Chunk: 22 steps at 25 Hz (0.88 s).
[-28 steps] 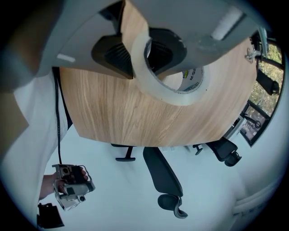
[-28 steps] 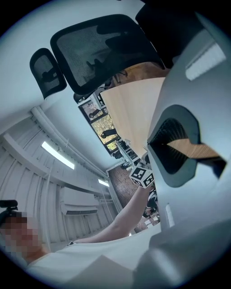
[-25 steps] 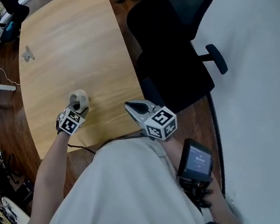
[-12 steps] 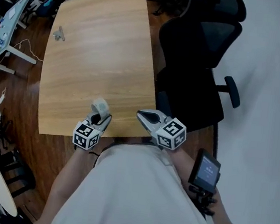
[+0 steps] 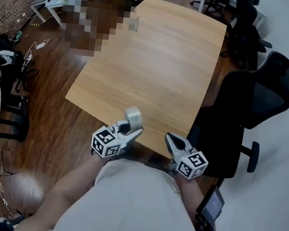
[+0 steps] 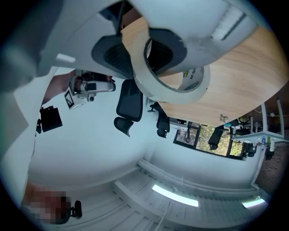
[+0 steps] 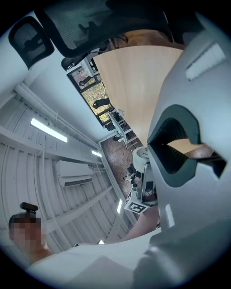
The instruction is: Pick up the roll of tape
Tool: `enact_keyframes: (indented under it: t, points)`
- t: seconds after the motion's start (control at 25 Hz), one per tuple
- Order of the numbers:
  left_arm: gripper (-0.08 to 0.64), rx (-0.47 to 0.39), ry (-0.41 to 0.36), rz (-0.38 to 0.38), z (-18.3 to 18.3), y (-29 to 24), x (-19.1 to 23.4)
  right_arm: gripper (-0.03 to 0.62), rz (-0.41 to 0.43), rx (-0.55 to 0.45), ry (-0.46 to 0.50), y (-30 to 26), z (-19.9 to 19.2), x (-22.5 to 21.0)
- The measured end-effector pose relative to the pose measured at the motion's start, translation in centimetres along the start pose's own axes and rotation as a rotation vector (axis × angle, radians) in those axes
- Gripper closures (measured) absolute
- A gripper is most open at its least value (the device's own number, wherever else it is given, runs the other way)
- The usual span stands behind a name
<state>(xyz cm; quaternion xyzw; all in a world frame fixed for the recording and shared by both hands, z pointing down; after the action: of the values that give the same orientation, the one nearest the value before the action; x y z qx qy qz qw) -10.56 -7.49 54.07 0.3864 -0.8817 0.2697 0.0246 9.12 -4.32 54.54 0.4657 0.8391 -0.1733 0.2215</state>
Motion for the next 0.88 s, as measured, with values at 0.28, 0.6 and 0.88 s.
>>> enact_keyframes:
  t: [0.28, 0.6, 0.88]
  points:
    - [0.453, -0.095, 0.041, 0.030, -0.7, 5.8, 1.3, 0.586, 0.033, 0.004, 0.089, -3.5, 1.3, 3.8]
    - [0.453, -0.185, 0.050, 0.051, -1.9, 12.3, 3.0, 0.586, 0.046, 0.022, 0.166, -6.7, 1.0, 10.0]
    - [0.453, -0.246, 0.035, 0.066, -3.6, 16.8, 4.2, 0.586, 0.062, 0.058, 0.241, -9.5, -1.0, 14.1]
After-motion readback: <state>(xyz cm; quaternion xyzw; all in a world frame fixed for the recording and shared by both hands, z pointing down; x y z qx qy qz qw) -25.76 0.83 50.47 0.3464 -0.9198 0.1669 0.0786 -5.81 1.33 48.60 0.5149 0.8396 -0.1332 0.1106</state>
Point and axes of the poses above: the fingertips, and each gripper's own axes: y backward along the fingers, x to its left, z out of its top, the point moved 6 cm from there along y, backward along the fingers, and after that the axes turned 11 degrees about z, right-handed, at the moved point
